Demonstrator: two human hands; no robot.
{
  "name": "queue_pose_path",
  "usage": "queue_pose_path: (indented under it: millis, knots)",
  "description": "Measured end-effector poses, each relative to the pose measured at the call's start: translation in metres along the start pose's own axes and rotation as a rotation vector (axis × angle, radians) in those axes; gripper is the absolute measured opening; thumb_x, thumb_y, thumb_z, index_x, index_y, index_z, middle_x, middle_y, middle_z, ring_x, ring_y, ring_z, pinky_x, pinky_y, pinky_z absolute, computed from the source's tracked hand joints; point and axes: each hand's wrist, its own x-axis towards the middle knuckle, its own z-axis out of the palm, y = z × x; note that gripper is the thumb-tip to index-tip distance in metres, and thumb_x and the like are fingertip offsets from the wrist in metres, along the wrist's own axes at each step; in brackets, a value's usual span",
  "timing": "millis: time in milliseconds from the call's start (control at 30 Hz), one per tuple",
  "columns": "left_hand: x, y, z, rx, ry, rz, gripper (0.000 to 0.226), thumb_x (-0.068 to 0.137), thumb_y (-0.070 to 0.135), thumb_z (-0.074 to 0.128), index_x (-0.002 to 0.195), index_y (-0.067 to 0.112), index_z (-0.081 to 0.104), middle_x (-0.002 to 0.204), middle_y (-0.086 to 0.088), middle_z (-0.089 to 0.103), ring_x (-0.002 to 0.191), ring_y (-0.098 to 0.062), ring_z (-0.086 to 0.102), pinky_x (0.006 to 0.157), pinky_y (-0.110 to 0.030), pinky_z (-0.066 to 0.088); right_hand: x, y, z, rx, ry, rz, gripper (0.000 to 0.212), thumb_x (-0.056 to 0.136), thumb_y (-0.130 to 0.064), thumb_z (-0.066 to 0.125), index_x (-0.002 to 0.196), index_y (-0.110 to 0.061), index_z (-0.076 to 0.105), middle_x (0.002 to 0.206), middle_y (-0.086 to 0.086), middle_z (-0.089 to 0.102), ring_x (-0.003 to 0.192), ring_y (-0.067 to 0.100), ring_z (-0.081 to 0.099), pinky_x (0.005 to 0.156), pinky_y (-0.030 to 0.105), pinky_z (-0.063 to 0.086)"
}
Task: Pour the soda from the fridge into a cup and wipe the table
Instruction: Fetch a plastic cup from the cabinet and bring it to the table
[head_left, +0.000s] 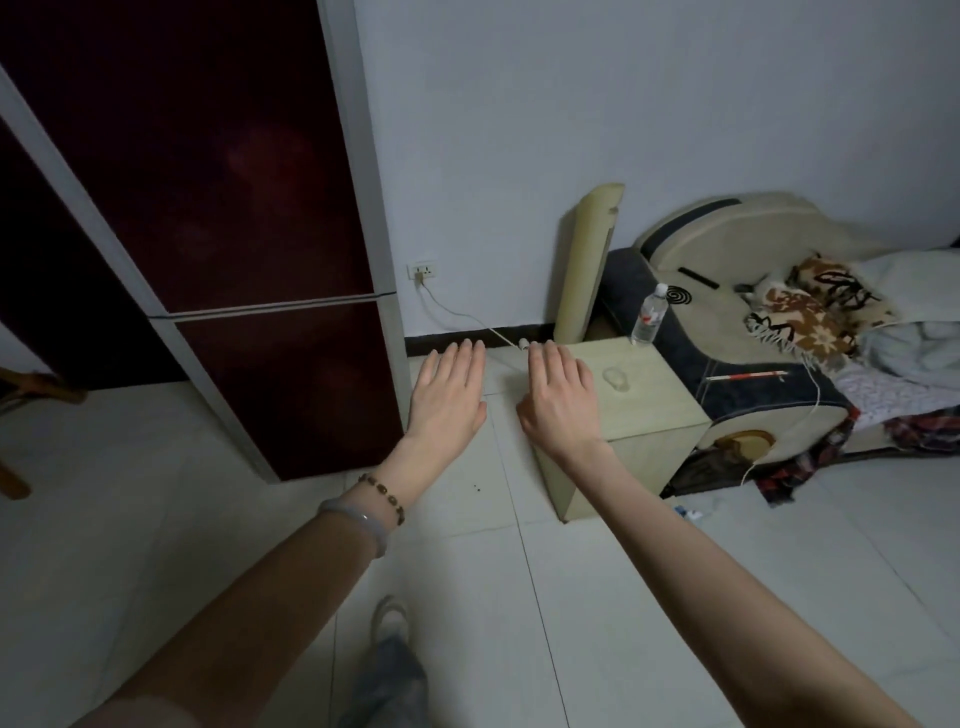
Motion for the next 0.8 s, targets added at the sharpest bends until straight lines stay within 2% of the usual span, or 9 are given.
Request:
queue_pose_path:
  millis: [100,267,500,667,800]
  knots:
    - [0.047,-0.018,0.029,-0.02,-0.007,0.053,0.078,0.076,0.034,0.068,0.14,0.002,0.038,0.14,-0.014,0.048,0.129,-0.027,0.045,0.111,-0.041,0.03,0.043,0.004,0.023,-0.011,-0.014,0.052,0.068,0.059,-0.017,0.069,0.122,0.004,0.054,0.119,0.022,0.06,0.112,0.036,0.057,0.091,0.045,0.048]
    - [0.131,-0.059,0.071,-0.04,0.017,0.157,0.08,0.062,0.036,0.078,0.129,0.002,0.052,0.127,-0.012,0.059,0.117,-0.025,0.056,0.102,-0.04,0.04,0.116,0.004,0.057,-0.044,-0.037,0.152,0.07,0.055,-0.019,0.071,0.12,0.001,0.056,0.117,0.02,0.061,0.11,0.034,0.058,0.089,0.042,0.049]
    - [0.235,-0.103,0.117,-0.039,0.03,0.369,0.076,0.069,0.037,0.074,0.132,0.003,0.049,0.13,-0.011,0.057,0.119,-0.024,0.054,0.104,-0.04,0.038,0.197,0.01,0.095,-0.067,-0.045,0.32,0.073,0.051,-0.02,0.076,0.119,0.002,0.057,0.12,0.023,0.06,0.111,0.036,0.058,0.087,0.045,0.05]
    - [0.292,-0.098,0.146,-0.087,0.017,0.463,0.078,0.069,0.038,0.075,0.133,0.001,0.048,0.13,-0.013,0.057,0.12,-0.025,0.054,0.105,-0.041,0.038,0.228,0.032,0.122,-0.074,-0.078,0.416,0.073,0.05,-0.017,0.075,0.118,0.002,0.057,0.119,0.023,0.06,0.11,0.037,0.058,0.085,0.044,0.051]
    - [0.333,-0.075,0.171,-0.147,0.02,0.546,0.079,0.068,0.038,0.076,0.132,0.0,0.049,0.129,-0.015,0.058,0.118,-0.027,0.056,0.103,-0.043,0.041,0.246,0.066,0.149,-0.071,-0.127,0.495,0.073,0.056,-0.019,0.073,0.122,0.003,0.052,0.123,0.024,0.057,0.115,0.037,0.055,0.089,0.046,0.05]
